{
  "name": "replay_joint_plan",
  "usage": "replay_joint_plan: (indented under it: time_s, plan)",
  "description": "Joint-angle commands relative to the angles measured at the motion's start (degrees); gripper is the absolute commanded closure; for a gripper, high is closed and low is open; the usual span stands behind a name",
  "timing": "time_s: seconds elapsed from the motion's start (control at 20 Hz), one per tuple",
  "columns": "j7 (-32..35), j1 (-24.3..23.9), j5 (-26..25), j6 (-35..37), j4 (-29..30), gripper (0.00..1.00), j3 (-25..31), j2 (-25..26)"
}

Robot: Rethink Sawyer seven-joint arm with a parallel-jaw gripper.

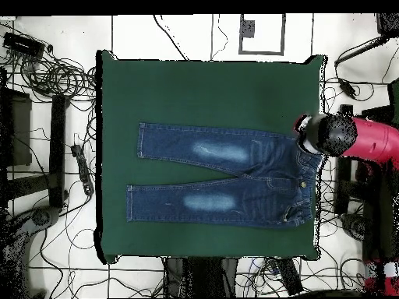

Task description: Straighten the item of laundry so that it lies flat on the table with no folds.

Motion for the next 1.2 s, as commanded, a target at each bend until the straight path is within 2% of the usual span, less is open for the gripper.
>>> replay_joint_plan:
  time_s: [0.05,0.3,0.65,0.9,1.2]
  plan:
    - [-29.8,2.3,-0.8,6.0,0.4,1.00,9.9,0.4]
    - [-30.4,2.9,-1.1,7.2,-1.3,1.00,9.5,1.2]
    - [-20.9,2.7,-0.9,0.7,3.9,1.00,4.9,2.3]
    - [-16.2,1.2,0.8,0.1,6.2,1.00,3.5,4.3]
    - [-7.4,1.8,0.6,-4.2,12.3,1.00,-0.5,1.5]
